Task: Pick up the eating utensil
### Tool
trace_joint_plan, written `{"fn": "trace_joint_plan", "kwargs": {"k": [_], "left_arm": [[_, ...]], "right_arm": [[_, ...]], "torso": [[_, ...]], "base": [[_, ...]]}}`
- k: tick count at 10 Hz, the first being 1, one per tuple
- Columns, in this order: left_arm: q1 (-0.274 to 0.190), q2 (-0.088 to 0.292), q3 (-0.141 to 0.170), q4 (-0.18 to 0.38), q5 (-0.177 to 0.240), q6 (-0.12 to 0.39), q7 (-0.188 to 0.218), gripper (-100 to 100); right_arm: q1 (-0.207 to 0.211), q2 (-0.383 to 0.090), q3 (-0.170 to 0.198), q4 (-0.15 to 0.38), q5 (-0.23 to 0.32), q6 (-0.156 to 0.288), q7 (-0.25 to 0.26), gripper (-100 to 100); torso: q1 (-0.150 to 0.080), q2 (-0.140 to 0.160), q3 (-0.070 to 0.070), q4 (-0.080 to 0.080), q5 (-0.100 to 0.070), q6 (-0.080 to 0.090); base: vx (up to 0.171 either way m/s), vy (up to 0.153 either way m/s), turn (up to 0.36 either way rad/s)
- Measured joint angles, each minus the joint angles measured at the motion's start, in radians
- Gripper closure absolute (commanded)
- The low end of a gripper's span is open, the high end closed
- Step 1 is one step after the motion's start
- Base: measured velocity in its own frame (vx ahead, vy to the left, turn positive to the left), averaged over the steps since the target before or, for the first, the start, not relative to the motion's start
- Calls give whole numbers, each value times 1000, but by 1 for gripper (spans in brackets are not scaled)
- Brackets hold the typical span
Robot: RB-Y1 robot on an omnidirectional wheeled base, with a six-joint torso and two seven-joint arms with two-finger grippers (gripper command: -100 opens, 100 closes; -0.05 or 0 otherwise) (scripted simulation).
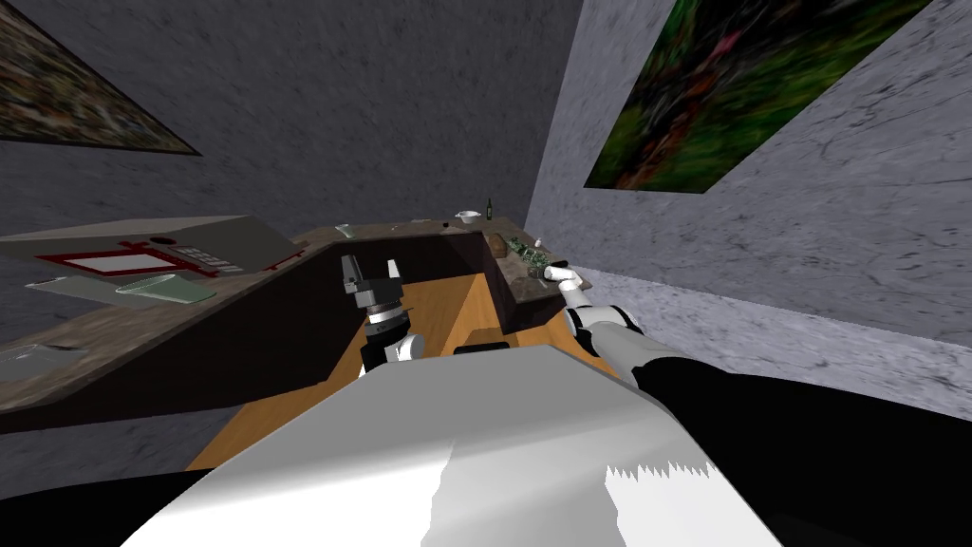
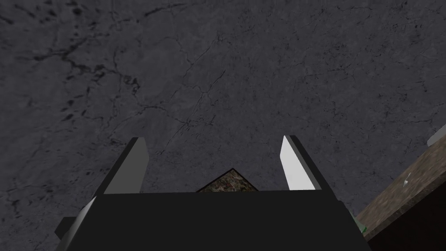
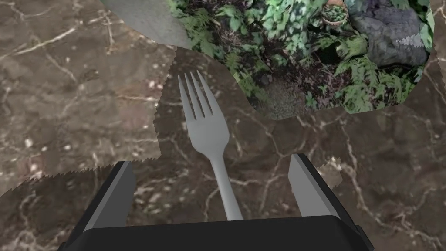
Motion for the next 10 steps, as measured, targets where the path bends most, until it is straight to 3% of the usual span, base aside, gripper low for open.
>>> {"fn": "trace_joint_plan", "kwargs": {"k": [2,3,5,7,9,10], "left_arm": [[0,0,0,0,0,0,0,0],[0,0,0,0,0,0,0,0],[0,0,0,0,0,0,0,0],[0,0,0,0,0,0,0,0],[0,0,0,0,0,0,0,0],[0,0,0,0,0,0,0,0]], "right_arm": [[-50,57,-10,63,6,-24,67,-100],[-58,75,-12,68,14,-29,84,-100],[-112,130,-18,128,27,-48,133,-100],[-161,177,-24,165,50,-49,166,-100],[-192,240,-27,185,81,-58,196,-100],[-192,280,-27,161,111,-51,200,-100]], "torso": [[0,-4,-2,-1,0,0],[0,-3,-2,-1,0,-2],[0,-3,-2,-1,0,0],[0,-3,-2,-1,0,-2],[-1,-2,-2,-1,0,-1],[0,-4,-2,-1,0,0]], "base": [[93,4,-292],[63,-15,-229],[93,8,-433],[59,-1,-206],[87,5,-409],[73,24,-144]]}}
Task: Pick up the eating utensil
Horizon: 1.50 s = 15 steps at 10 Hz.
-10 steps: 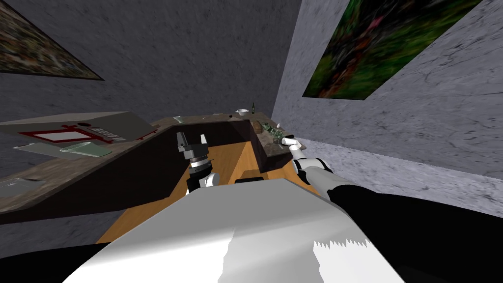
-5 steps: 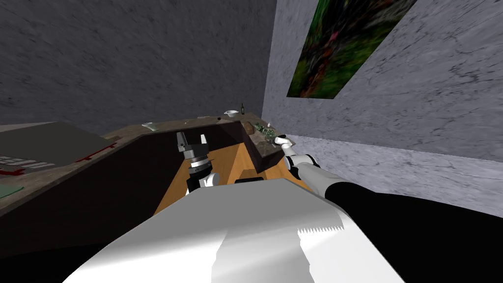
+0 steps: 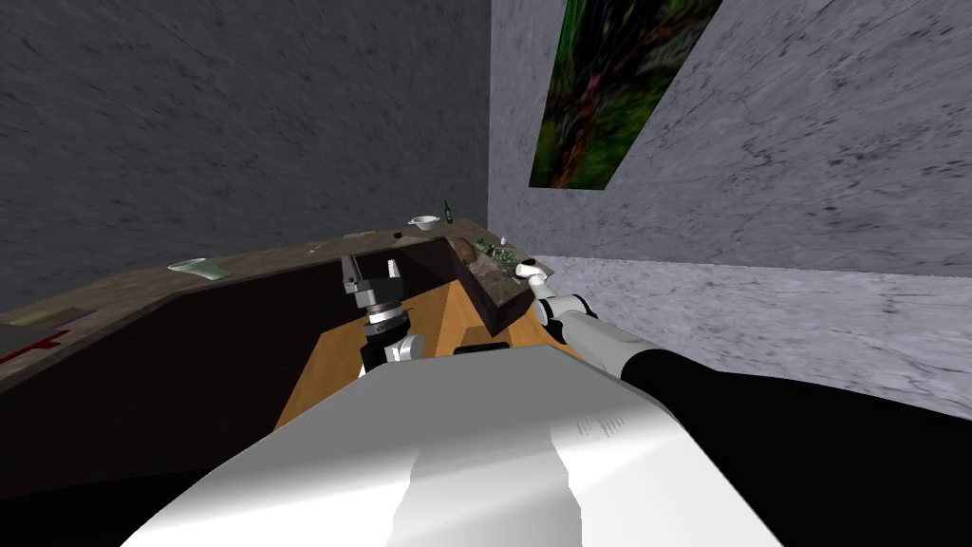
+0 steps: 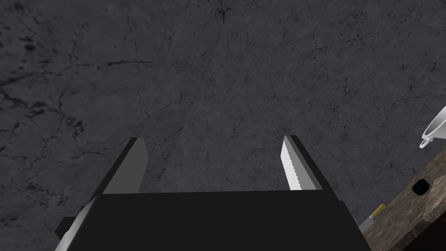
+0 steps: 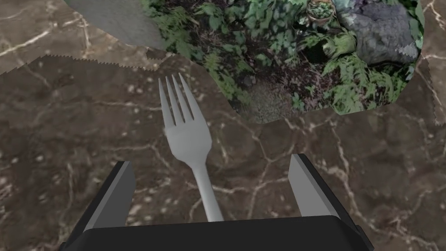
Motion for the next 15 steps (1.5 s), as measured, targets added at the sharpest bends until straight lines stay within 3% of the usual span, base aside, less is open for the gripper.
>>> {"fn": "trace_joint_plan", "kwargs": {"k": [1,3,4,8,9,10,11,12,13,14,15], "left_arm": [[0,0,0,0,0,0,0,0],[0,0,0,0,0,0,0,0],[0,0,0,0,0,0,0,0],[0,0,0,0,0,0,0,0],[0,0,0,0,0,0,0,0],[0,0,0,0,0,0,0,0],[-1,0,0,0,0,0,0,0],[-1,0,0,0,0,0,0,0],[-1,0,0,0,0,0,0,0],[-1,0,0,0,0,0,0,0],[-1,0,0,0,0,0,0,0]], "right_arm": [[-12,12,-5,6,-6,3,21,-100],[-57,34,-12,73,-18,-19,66,-100],[-60,36,-13,77,-19,-22,75,100],[-61,35,-12,76,-18,-21,76,100],[-61,35,-12,76,-18,-21,76,0],[-61,35,-12,76,-18,-22,76,100],[-47,26,-10,68,-16,-28,64,100],[-6,2,-5,13,-13,-11,32,100],[11,-29,-2,3,-32,-6,11,100],[49,-57,4,-56,-27,18,-33,100],[36,-76,5,-15,-46,9,-39,100]], "torso": [[1,1,0,0,0,-2],[-1,3,2,1,0,-1],[-1,4,2,1,0,-2],[-1,5,2,0,-1,-1],[-1,5,2,0,-1,-1],[-1,5,2,0,-1,-1],[-1,5,1,-2,-3,-4],[0,6,1,-3,-4,-6],[-1,7,1,-5,-5,-5],[-1,8,1,-5,-5,-5],[-1,6,0,-5,-5,-4]], "base": [[24,8,65],[23,4,-170],[3,1,14],[0,0,0],[0,0,0],[-19,-8,205],[-68,-20,446],[-107,-29,386],[-121,-20,375],[-76,-5,181],[-61,10,370]]}}
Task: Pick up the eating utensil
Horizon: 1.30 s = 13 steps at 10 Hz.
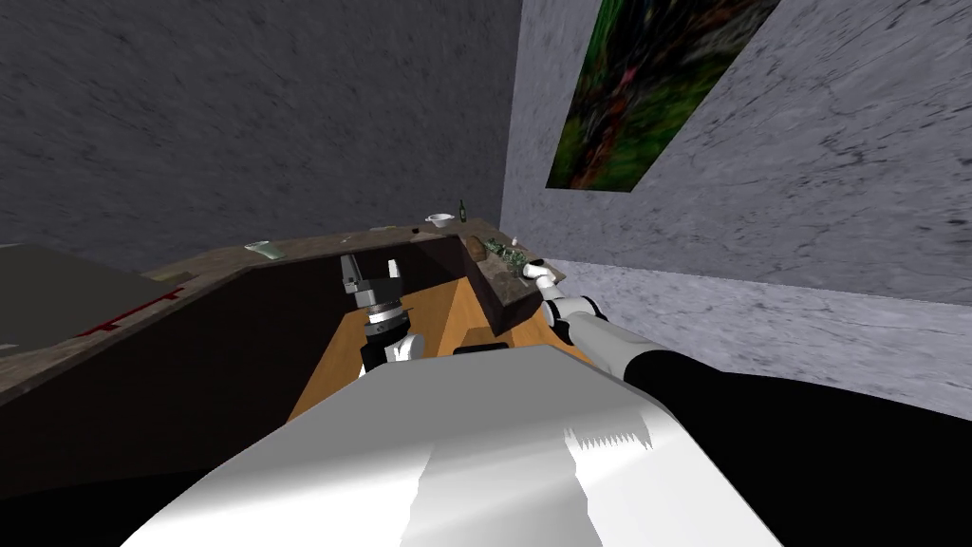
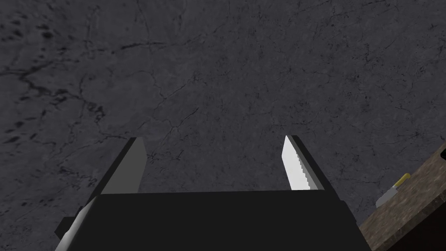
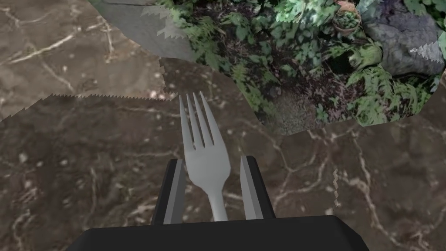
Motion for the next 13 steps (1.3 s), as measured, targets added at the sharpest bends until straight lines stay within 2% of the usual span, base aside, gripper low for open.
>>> {"fn": "trace_joint_plan", "kwargs": {"k": [2,4,6,7,9,10,12,13], "left_arm": [[0,0,0,0,0,0,0,0],[0,0,0,0,0,0,0,0],[0,0,0,0,0,0,0,0],[0,0,0,0,0,0,0,0],[0,0,0,0,0,0,0,0],[0,0,0,0,0,0,0,0],[0,0,0,0,0,0,0,0],[0,0,0,0,0,0,0,0]], "right_arm": [[29,-41,3,-22,-18,1,-18,100],[29,-78,6,14,-40,-16,-30,100],[62,-81,8,-43,-28,11,-56,100],[87,-105,8,-77,-38,20,-67,100],[140,-156,19,-141,-41,36,-134,100],[141,-176,21,-136,-55,39,-144,100],[174,-217,24,-167,-66,45,-172,100],[175,-217,24,-169,-66,46,-176,0]], "torso": [[0,-3,-1,0,0,1],[-1,-3,-2,-1,0,0],[0,-5,-3,-1,0,1],[0,-4,-2,0,0,-1],[2,0,0,1,0,-2],[1,0,0,1,1,1],[0,-1,0,0,1,1],[0,-3,-1,0,1,1]], "base": [[-42,2,148],[-27,-5,74],[-15,3,124],[-77,7,363],[-91,4,326],[-72,3,290],[-31,0,57],[0,0,0]]}}
